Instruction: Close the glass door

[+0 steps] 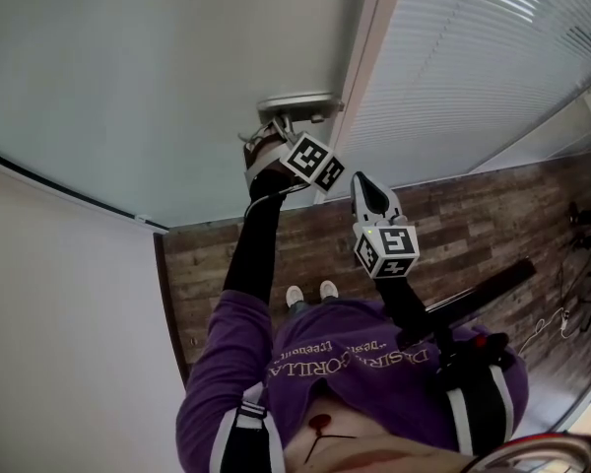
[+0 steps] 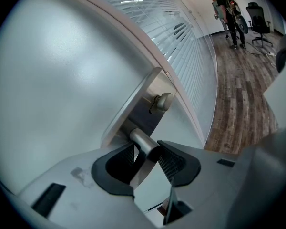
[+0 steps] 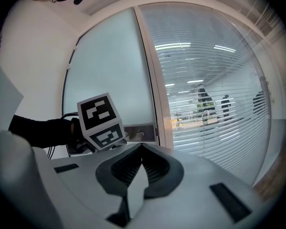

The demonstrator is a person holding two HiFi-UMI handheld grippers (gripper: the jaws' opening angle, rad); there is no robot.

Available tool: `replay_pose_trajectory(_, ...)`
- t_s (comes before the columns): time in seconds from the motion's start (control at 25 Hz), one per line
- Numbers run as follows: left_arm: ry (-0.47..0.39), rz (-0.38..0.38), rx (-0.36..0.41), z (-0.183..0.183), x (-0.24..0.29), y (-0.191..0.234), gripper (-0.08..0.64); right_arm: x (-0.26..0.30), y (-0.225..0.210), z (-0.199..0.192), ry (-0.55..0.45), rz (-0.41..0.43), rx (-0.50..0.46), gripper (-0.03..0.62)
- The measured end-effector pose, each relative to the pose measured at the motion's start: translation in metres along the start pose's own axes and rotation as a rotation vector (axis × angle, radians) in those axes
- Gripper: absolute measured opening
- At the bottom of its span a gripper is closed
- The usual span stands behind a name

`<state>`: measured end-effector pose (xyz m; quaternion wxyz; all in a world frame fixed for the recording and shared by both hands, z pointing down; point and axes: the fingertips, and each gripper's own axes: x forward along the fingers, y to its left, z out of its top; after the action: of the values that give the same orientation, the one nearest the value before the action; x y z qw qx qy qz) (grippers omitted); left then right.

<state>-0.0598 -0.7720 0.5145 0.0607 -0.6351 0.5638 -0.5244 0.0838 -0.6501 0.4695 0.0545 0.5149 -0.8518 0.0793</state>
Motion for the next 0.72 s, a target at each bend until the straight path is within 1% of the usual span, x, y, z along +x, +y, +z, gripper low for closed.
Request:
replay_pose_trajectory(0.32, 0.006, 0.01, -0.008, 0.004, 0.016, 0.003, 0.143, 0.009, -0.007, -0.008, 0.008, -0.001, 0.005, -0.003)
replay_pose_trajectory(0.52, 0.009, 0.016, -0.013, 0.007, 0.018, 0.01, 0.143, 0.014, -0.01, -0.002, 0.01, -0.001, 0.004, -0.003)
replay_pose_trajectory(0.72, -0.001, 0.004, -0.024, 0.004, 0.017, 0.01, 0.143, 0.019, -0.006, -0.002, -0.001, 0.004, -0.003, -0.003)
